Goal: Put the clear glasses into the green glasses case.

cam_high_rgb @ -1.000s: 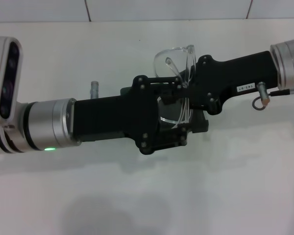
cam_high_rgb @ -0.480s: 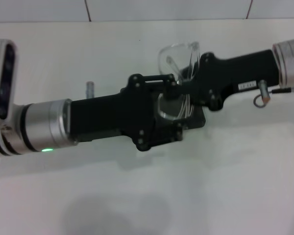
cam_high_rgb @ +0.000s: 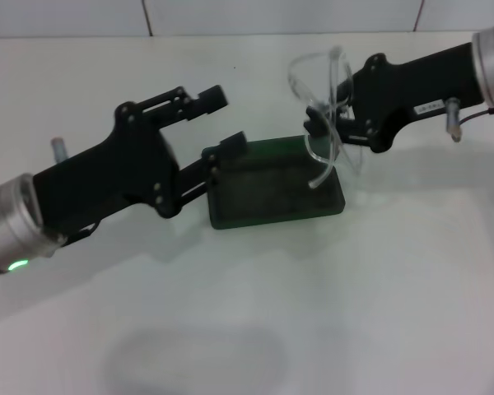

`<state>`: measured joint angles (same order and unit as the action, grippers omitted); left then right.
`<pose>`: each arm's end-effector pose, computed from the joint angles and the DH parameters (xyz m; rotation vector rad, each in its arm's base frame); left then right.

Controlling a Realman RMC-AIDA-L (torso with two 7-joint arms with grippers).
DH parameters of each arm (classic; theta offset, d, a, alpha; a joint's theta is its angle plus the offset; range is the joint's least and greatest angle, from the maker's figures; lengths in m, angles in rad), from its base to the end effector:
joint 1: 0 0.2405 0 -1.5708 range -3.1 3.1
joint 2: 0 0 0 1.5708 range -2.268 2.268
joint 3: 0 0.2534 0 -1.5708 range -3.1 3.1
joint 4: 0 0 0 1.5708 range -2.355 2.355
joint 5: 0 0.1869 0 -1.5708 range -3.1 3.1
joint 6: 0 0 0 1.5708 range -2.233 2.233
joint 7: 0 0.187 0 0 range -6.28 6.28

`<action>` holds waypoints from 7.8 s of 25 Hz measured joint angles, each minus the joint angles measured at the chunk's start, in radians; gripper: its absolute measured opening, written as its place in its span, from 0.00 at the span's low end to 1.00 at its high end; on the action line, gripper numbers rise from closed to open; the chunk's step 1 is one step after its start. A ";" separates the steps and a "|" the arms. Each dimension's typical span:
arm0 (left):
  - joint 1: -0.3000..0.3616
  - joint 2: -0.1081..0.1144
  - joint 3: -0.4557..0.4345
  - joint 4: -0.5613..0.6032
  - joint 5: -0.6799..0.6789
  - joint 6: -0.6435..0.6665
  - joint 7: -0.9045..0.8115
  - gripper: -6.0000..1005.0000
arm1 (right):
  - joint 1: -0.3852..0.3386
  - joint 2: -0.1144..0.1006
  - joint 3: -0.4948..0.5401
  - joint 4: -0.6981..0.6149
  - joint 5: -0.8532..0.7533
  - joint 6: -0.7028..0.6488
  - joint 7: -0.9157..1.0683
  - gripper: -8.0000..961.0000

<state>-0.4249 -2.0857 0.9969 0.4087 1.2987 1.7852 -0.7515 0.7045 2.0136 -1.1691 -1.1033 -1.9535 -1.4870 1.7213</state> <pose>-0.1762 0.2800 -0.0209 -2.4004 -0.0029 -1.3410 0.1143 0.3664 -0.0248 -2.9447 0.0556 0.3260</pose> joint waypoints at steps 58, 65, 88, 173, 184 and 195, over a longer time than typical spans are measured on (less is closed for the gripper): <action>0.034 -0.002 -0.001 -0.026 -0.011 -0.093 -0.003 0.53 | -0.112 0.010 -0.498 -0.375 -0.293 0.423 0.242 0.36; -0.002 -0.005 -0.001 -0.086 -0.111 -0.212 -0.028 0.53 | -0.149 0.008 -0.198 -0.079 0.129 0.434 -0.058 0.36; -0.347 -0.008 0.077 -0.058 0.329 -0.738 -0.594 0.53 | -0.205 -0.031 0.179 0.347 0.081 -0.105 -0.614 0.54; 0.108 0.045 0.309 0.097 -0.153 -0.152 -0.050 0.63 | -0.142 -0.009 0.208 0.393 0.261 -0.234 -0.710 0.54; 0.106 0.039 0.287 0.052 -0.149 -0.168 -0.032 0.66 | -0.137 -0.003 0.182 0.396 0.266 -0.276 -0.742 0.62; 0.098 0.029 0.283 0.039 -0.089 -0.173 0.010 0.66 | -0.141 0.001 0.179 0.403 0.267 -0.285 -0.789 0.84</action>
<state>-0.3265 -2.0570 1.2795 0.4478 1.2092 1.6124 -0.7412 0.5631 2.0143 -0.9902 -0.7005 -1.6863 -1.7717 0.9327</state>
